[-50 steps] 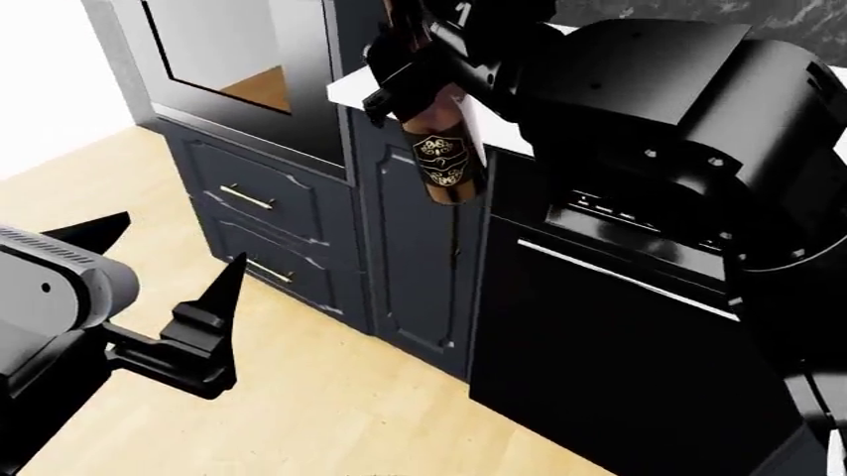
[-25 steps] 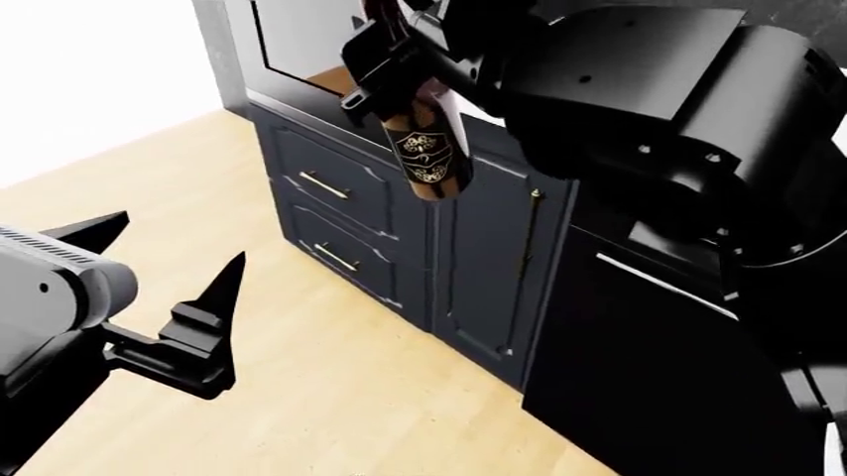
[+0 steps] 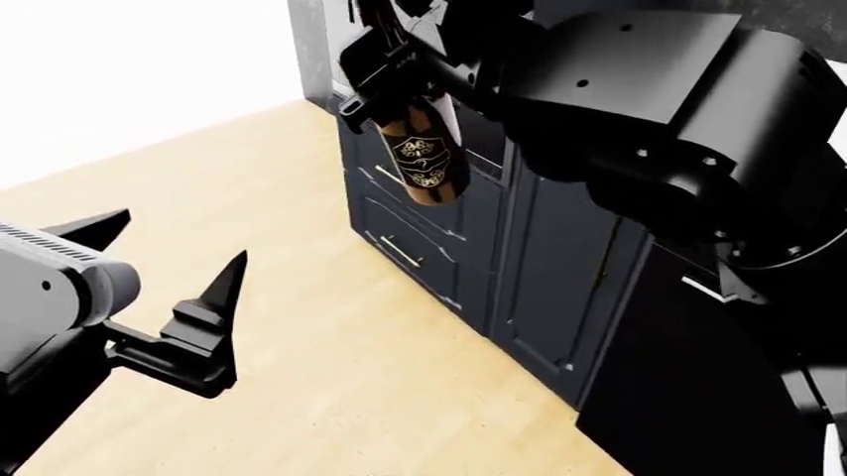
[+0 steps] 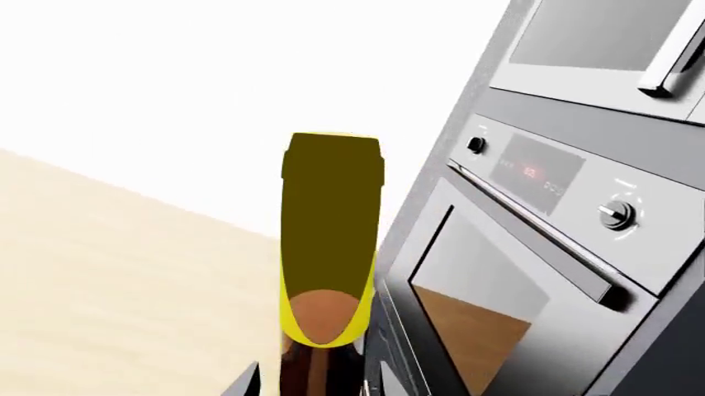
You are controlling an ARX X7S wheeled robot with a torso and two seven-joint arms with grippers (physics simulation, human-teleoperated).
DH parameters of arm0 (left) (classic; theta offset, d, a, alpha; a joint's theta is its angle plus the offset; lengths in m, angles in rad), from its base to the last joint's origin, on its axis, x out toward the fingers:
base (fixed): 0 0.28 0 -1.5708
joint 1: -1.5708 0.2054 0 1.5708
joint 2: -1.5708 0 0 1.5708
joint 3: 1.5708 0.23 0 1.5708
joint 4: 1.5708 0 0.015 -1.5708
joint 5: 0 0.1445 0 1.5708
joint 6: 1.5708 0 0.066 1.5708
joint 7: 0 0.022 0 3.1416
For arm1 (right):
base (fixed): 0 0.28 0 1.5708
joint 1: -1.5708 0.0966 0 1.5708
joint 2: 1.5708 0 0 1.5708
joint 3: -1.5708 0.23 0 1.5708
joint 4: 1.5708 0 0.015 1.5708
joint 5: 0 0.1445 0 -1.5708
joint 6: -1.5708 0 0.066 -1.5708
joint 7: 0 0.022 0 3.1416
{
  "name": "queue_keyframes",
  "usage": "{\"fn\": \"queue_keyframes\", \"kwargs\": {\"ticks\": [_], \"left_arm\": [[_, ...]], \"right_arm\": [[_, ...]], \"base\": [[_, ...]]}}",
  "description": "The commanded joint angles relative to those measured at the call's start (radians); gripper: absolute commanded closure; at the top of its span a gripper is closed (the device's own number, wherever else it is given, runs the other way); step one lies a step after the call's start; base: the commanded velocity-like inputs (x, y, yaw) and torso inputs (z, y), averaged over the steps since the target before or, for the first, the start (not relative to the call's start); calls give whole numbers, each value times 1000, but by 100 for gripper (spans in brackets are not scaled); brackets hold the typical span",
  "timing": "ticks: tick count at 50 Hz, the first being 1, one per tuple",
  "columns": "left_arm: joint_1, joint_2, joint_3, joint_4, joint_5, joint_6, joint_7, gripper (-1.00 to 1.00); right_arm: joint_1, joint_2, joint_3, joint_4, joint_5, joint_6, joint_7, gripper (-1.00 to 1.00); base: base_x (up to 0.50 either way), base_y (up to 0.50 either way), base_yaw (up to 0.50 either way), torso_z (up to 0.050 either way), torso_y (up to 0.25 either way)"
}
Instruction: Move the drinks to the dining counter.
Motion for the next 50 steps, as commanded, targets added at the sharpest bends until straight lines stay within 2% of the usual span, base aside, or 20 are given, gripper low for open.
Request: {"fn": "queue_keyframes", "kwargs": {"ticks": [1,50], "left_arm": [[-12,-9,3,1,-12,2,-6,-100],[-12,-12,9,2,-9,5,-4,-100]], "right_arm": [[30,-3,37,3,-121,3,0,100],[30,-2,21,-3,-117,6,-12,100]], "base": [[0,0,500,0,0],[0,0,500,1,3]]}}
